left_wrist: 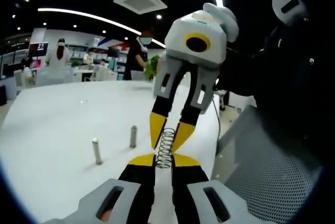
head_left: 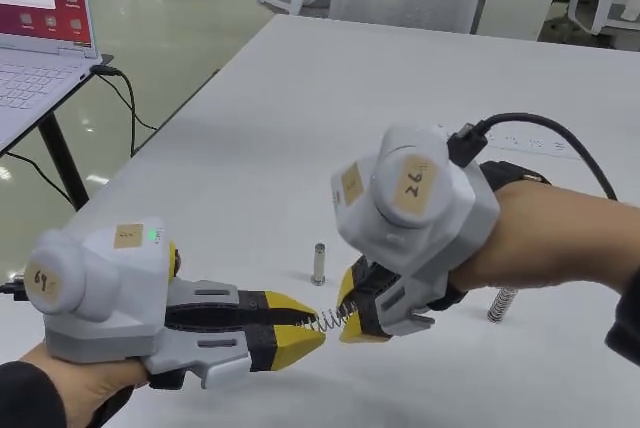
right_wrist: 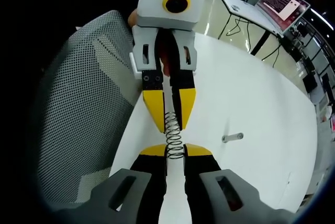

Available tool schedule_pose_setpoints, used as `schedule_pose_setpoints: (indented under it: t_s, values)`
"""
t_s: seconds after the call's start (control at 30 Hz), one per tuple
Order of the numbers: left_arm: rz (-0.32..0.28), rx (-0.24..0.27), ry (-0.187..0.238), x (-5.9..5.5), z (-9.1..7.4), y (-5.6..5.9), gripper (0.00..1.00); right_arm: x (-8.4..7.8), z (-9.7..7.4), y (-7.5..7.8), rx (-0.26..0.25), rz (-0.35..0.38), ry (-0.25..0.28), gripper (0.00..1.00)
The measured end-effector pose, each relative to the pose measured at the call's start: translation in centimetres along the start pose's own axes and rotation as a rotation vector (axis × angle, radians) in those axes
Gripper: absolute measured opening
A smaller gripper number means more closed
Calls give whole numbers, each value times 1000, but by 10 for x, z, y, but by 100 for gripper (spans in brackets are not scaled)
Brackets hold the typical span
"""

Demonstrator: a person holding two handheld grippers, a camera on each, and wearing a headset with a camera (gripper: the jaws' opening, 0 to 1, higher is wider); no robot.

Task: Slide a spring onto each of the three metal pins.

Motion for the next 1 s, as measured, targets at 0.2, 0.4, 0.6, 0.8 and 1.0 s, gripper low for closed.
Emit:
schedule_pose_setpoints:
  t_s: [0.2,0.4,0.6,0.8,1.0]
  values:
    - [6,1,-5,0,0,0,3,5,-4,0,-6,-16,3,8]
    - [12,1,-10,-1,1,1,4,11,-7,0,-6,-9,31,8]
    - [18,3,-17,-2,1,1,4,17,-9,1,-6,-11,48,8]
    - [21,3,-20,-2,2,1,4,21,-9,1,-3,-22,49,8]
    - [21,7,-21,-2,1,0,4,25,-10,2,1,-34,43,8]
Point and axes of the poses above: the centre of the closed fingertips' face, and the gripper's own axes: z roughly forward along the fingers, y roughly to its right, x roughly out of its top, the point moved 10 cm from there along -z, roughly backward along the fingers, and after that the axes turned 14 degrees about -z, right-handed, at the moved point
